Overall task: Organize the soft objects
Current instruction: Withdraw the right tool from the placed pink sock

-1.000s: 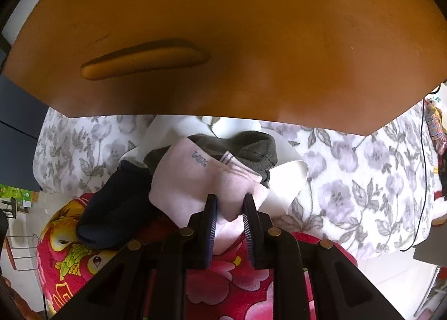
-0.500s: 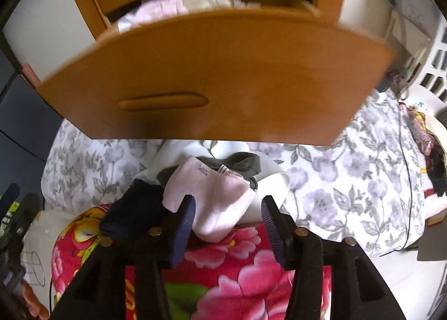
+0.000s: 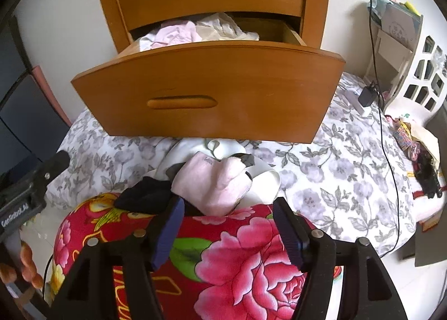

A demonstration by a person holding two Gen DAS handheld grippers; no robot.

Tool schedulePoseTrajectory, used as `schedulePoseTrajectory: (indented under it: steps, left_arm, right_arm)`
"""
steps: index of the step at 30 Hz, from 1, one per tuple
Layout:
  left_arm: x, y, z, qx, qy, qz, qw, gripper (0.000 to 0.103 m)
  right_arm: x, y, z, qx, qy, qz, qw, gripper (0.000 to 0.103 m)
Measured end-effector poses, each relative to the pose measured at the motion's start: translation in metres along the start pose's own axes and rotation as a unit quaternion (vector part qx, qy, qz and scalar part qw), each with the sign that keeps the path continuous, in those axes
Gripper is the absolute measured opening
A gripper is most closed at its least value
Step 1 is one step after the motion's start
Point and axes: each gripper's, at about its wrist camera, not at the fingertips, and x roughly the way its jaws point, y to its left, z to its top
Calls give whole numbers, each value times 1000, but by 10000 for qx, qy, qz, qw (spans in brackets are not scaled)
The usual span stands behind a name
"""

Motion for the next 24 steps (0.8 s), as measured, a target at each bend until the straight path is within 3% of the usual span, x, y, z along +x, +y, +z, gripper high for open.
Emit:
schedulePoseTrajectory:
  steps: [7,12,24]
  left_arm:
    - [-4,-4,1,50,-16,48,10000,100]
    - [-5,-4,0,9,-82,80,9999,100]
    - [-4,-5,0,14,-190,-19,9998,100]
  right_arm:
    - [-6,2,-1,-51,-196,0,9998,81]
    - [-10,1,0,-19,-332,9,9994,103]
    - [-17,-1,1,-2,-636,92,9979,103]
